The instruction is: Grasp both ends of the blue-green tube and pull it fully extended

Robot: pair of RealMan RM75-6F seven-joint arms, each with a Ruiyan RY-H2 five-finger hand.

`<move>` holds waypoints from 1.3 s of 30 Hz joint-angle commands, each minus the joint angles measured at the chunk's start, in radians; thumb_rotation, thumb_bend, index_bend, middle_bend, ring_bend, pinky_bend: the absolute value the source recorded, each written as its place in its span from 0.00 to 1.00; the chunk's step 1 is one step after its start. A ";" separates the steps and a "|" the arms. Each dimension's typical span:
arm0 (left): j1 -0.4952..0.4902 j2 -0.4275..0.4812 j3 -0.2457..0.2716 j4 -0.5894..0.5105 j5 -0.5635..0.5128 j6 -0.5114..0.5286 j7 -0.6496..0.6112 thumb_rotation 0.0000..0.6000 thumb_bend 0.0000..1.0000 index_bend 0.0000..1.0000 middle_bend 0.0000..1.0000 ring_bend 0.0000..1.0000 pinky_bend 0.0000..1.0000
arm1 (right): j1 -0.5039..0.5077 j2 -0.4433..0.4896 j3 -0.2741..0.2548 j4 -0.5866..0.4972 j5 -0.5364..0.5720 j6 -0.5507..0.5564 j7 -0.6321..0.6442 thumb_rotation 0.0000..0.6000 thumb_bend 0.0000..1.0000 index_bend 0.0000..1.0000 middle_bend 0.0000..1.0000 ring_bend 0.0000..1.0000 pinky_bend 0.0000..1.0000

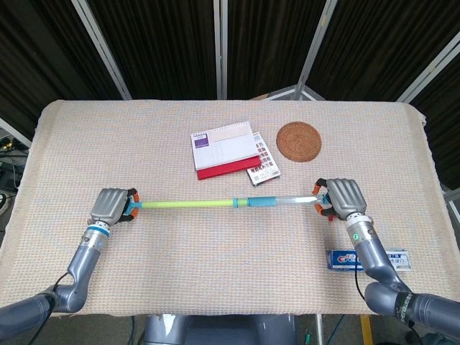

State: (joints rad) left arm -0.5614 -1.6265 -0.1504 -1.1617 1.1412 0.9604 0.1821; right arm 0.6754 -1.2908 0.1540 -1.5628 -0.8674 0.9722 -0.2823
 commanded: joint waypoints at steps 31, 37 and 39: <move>0.126 0.193 0.010 -0.206 0.121 0.213 -0.142 1.00 0.00 0.00 0.15 0.18 0.27 | -0.186 0.111 -0.052 -0.037 -0.391 0.208 0.275 1.00 0.00 0.00 0.30 0.35 0.37; 0.247 0.339 0.073 -0.415 0.179 0.370 -0.113 1.00 0.00 0.00 0.00 0.00 0.00 | -0.311 0.162 -0.123 0.009 -0.584 0.414 0.383 1.00 0.00 0.00 0.00 0.00 0.00; 0.285 0.387 0.096 -0.487 0.197 0.418 -0.081 1.00 0.00 0.00 0.00 0.00 0.00 | -0.350 0.173 -0.141 0.022 -0.622 0.469 0.393 1.00 0.00 0.00 0.00 0.00 0.00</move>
State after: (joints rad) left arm -0.3507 -1.3275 -0.0992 -1.5393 1.2983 1.2998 0.0632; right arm 0.4001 -1.1523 0.0576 -1.5683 -1.4109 1.3488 0.0591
